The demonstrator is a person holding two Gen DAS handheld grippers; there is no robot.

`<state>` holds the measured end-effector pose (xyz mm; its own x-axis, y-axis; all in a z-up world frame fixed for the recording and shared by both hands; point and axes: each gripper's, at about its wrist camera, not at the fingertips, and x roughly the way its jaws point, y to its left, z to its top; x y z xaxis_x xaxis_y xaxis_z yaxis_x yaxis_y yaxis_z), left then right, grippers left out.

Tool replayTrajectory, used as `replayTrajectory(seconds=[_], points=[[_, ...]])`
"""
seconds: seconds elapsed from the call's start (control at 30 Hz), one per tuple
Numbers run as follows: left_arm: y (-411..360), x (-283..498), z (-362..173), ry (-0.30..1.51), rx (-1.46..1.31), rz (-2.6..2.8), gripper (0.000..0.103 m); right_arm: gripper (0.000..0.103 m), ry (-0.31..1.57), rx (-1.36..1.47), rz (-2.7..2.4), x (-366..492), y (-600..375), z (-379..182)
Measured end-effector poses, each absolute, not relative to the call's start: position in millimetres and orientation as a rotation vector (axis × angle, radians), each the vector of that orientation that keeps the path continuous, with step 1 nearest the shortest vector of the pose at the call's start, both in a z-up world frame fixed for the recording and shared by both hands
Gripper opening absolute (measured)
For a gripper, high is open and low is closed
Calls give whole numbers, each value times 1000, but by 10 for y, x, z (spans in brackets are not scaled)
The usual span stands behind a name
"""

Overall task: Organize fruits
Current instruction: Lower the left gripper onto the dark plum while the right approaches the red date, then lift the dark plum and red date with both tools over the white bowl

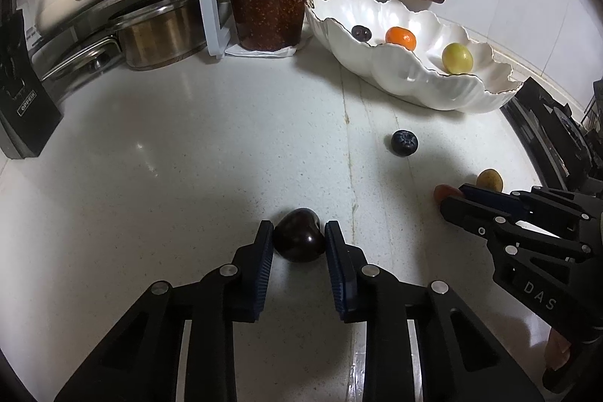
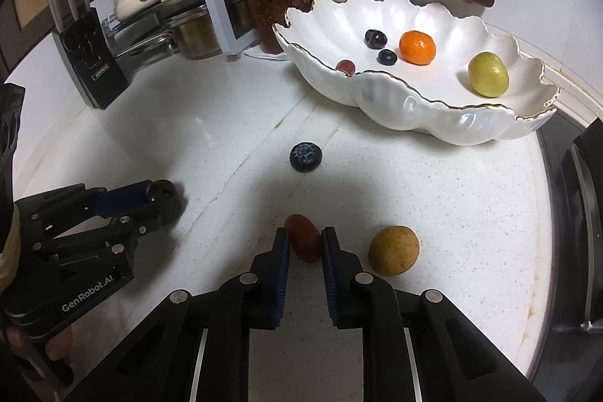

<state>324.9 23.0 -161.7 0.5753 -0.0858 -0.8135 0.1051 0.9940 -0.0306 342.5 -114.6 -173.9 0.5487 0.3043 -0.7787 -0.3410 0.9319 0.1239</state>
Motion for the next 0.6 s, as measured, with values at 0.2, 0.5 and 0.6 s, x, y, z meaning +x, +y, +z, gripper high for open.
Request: replayTrajectory(seconds=[0.2, 0.5, 0.6], points=[[227, 3194, -1560, 938, 18, -108, 28, 18, 903, -35, 390, 3370, -1152, -1697], [176, 3030, -1326, 889, 23, -119, 28, 18, 859, -20, 400, 3197, -1201, -1515], [125, 2961, -1225, 859, 37, -127, 28, 18, 836, -18, 395, 3127, -1244, -1422]])
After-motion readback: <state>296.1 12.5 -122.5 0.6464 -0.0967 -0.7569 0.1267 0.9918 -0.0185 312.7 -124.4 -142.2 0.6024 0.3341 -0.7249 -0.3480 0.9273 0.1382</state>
